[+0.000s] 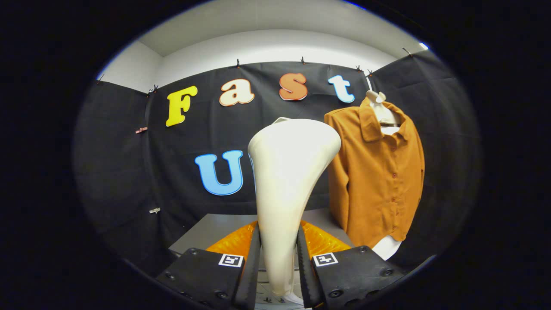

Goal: Iron the clothes twice with a garment steamer, once on the left side and once on the right side.

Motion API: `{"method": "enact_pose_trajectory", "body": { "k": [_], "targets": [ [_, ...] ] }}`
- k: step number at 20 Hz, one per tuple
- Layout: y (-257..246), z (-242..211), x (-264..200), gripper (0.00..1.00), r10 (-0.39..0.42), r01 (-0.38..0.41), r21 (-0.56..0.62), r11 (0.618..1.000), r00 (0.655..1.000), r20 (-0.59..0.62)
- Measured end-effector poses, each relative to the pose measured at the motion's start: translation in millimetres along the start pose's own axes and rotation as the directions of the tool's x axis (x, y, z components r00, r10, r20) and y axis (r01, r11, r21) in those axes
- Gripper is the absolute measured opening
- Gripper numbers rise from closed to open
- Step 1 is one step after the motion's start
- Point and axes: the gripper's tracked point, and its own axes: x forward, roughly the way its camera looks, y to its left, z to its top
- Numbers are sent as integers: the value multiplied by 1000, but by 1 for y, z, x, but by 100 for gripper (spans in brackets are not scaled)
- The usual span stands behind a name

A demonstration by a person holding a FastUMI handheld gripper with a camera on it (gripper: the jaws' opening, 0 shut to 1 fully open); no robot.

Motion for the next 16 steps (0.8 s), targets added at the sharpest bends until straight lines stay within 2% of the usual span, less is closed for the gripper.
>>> {"method": "enact_pose_trajectory", "body": {
  "k": [5, 9, 16],
  "targets": [
    [-57, 17, -9, 44, -44, 43, 15, 999, 998, 34],
    [-114, 17, 6, 44, -69, 69, 19, 997, 997, 22],
    [-188, 15, 54, 44, 1, 0, 42, 999, 1000, -22]
  ]
}}
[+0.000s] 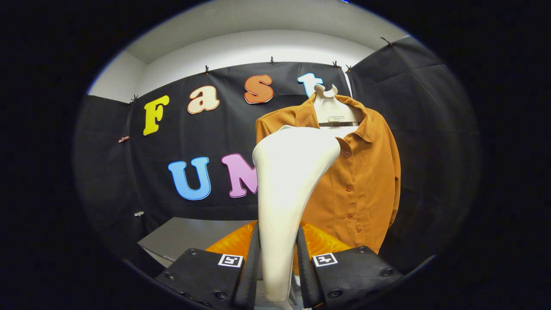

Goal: Iron the clothes twice with a garment steamer, once on the left side and once on the right side.

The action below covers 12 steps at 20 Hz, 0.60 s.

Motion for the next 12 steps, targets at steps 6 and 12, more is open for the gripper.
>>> {"method": "enact_pose_trajectory", "body": {
  "k": [6, 12],
  "targets": [
    [-36, -11, 44, 44, 70, -69, 24, 997, 996, -45],
    [-58, -34, 84, 44, 138, -131, 67, 989, 984, -111]
  ]
}}
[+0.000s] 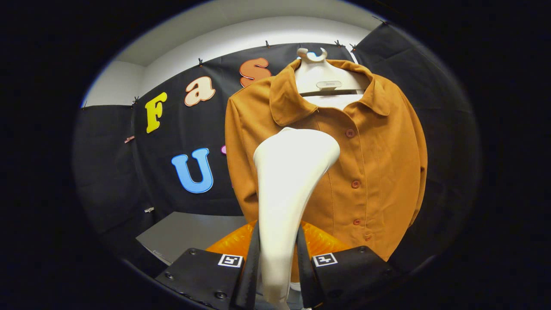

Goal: Iron the clothes twice with a garment steamer, once on the left side and once on the right side.

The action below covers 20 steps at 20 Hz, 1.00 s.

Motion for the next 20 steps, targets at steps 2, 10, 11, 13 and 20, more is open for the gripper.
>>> {"method": "enact_pose_trajectory", "body": {
  "k": [2, 10, 11, 13, 20],
  "targets": [
    [-13, -11, 13, 44, 12, -11, 24, 1000, 999, -29],
    [-40, -70, 43, 44, 99, -84, 99, 992, 982, -164],
    [-42, -76, 46, 44, 118, -99, 112, 989, 976, -181],
    [-48, -86, 49, 45, 137, -108, 144, 984, 968, -211],
    [-70, -132, 50, 45, 129, -75, 194, 978, 950, -285]
  ]
}}
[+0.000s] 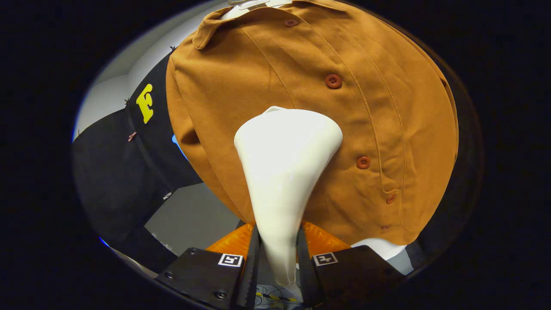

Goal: Iron the clothes twice with a garment steamer, once on the left side and once on the right side.

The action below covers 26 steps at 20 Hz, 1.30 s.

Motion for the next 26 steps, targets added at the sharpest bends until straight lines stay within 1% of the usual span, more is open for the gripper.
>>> {"method": "enact_pose_trajectory", "body": {
  "k": [4, 8, 11, 15, 18, 21, 24, 26],
  "targets": [
    [-15, -26, 2, 45, -24, 27, 38, 999, 998, -56],
    [-21, -51, 4, 45, -25, 33, 73, 997, 994, -104],
    [-28, -67, 1, 45, -49, 64, 109, 992, 989, -139],
    [-27, -69, -16, 45, -71, 84, 101, 991, 989, -128],
    [-21, -47, -44, 44, -97, 101, 79, 992, 994, -59],
    [-16, 1, -72, 45, -117, 114, 56, 992, 991, 65],
    [-18, 57, -102, 44, -130, 127, 28, 991, 970, 204],
    [-25, 90, -116, 44, -133, 132, 22, 991, 953, 271]
  ]
}}
